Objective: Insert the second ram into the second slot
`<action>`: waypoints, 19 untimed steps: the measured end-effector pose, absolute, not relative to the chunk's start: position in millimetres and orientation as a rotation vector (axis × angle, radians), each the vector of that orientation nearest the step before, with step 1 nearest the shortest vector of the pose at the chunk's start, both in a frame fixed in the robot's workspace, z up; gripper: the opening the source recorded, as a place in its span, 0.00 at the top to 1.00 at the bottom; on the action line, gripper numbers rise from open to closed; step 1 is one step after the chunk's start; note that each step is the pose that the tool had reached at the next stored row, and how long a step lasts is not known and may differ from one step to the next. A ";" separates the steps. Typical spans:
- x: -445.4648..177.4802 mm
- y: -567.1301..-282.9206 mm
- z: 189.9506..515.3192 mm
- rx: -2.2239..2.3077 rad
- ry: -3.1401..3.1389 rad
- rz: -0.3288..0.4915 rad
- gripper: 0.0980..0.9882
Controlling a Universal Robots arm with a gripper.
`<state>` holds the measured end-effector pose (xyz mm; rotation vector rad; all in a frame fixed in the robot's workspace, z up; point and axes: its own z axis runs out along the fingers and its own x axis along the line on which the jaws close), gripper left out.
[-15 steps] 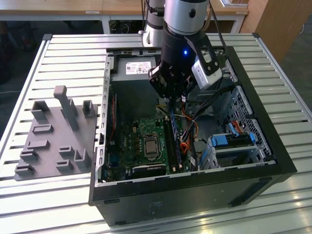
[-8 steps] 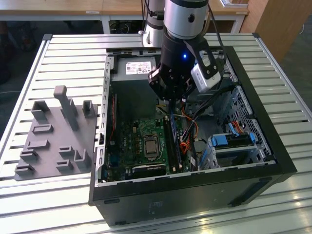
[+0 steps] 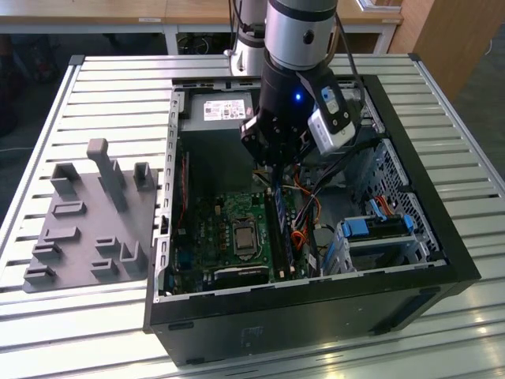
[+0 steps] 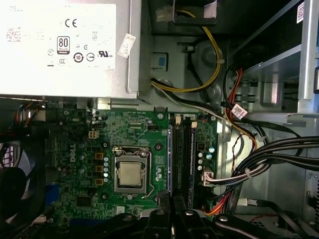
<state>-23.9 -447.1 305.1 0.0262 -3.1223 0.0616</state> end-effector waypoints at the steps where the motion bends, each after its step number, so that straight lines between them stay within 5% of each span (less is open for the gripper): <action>1: -23.9 -447.1 304.4 0.026 -3.122 0.062 0.95; 19: -23.8 -447.0 299.3 0.026 -3.120 0.059 0.95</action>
